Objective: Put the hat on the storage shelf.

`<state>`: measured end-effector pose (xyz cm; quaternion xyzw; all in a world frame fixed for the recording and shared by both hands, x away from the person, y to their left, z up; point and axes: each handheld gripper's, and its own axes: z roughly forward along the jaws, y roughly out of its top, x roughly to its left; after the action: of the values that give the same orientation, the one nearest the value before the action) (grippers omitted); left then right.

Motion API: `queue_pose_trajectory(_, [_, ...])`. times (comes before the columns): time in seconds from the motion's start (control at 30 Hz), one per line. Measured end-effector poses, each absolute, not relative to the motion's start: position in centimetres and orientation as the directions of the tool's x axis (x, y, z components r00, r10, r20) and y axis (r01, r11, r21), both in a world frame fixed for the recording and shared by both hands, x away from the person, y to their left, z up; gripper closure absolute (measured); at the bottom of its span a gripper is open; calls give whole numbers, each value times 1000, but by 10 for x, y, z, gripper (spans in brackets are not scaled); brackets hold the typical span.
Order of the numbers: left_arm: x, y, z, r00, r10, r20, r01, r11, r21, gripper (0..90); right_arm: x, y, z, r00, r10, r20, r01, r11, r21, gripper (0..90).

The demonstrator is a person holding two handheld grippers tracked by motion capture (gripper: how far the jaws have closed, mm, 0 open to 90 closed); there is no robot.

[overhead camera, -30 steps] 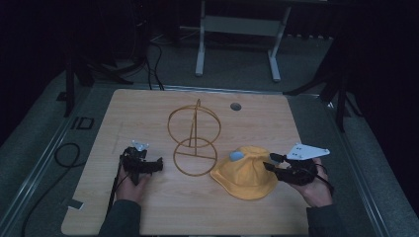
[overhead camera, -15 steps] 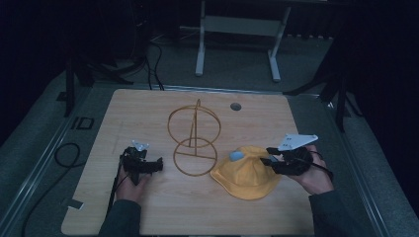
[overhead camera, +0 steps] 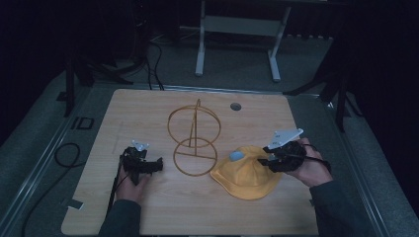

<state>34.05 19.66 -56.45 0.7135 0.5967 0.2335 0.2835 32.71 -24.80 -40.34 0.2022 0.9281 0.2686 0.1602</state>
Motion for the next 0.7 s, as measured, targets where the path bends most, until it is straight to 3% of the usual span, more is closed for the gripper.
queue_pose_trajectory(0.7, [340,197,-565,179,984,-5,719,-127,683,4,341,-221,-396,-921,315,-227,217,902,374,558])
